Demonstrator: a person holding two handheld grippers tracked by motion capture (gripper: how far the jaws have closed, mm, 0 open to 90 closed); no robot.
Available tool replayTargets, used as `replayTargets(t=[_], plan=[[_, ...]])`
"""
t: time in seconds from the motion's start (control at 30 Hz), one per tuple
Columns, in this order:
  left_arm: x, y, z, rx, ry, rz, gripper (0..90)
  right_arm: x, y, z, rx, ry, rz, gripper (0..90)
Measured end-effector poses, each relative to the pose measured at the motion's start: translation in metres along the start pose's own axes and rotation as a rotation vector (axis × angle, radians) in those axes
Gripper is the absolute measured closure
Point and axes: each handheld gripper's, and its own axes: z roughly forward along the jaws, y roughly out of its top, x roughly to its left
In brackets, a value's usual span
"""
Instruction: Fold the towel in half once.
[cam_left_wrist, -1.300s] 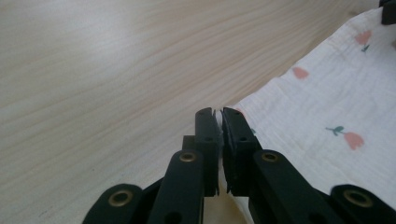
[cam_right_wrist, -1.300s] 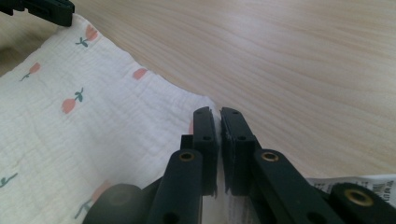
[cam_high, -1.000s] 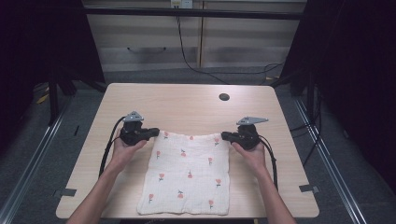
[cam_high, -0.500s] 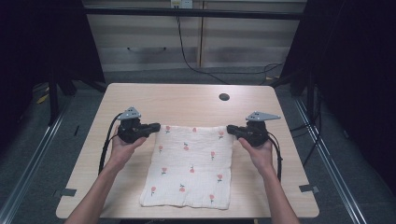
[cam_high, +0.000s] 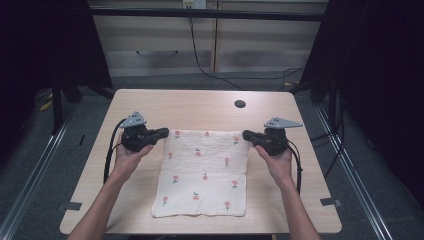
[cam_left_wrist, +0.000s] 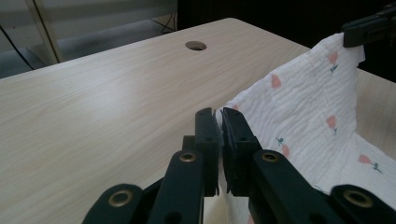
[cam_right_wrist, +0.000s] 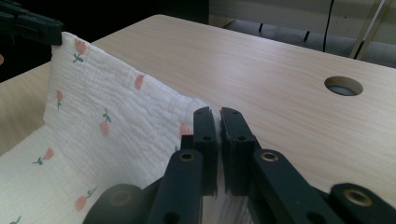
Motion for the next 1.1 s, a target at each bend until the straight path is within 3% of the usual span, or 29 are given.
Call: replayTargets(t=[0.17, 0.47, 0.57, 0.73, 0.9, 1.1], plan=[[-0.002, 0.005, -0.005, -0.028, -0.006, -0.004, 85.7, -0.001, 0.004, -0.005, -0.030, -0.013, -0.001, 85.8], [-0.020, 0.025, -0.020, -0.087, -0.033, 0.057, 85.6, 0.007, 0.022, -0.027, -0.126, -0.010, -0.028, 86.0], [-0.022, 0.023, -0.020, -0.062, -0.010, 0.082, 85.7, 0.008, 0.021, -0.027, -0.116, -0.002, -0.027, 85.9], [-0.013, 0.001, -0.013, 0.004, 0.007, 0.031, 85.7, 0.003, 0.008, -0.024, -0.061, 0.015, 0.000, 86.0], [-0.027, -0.006, -0.014, 0.063, 0.013, 0.075, 85.9, 0.007, -0.001, -0.023, -0.004, 0.029, -0.016, 86.0], [-0.034, -0.014, -0.027, 0.089, 0.002, 0.100, 85.9, 0.009, -0.007, -0.037, -0.003, 0.050, -0.023, 85.9]])
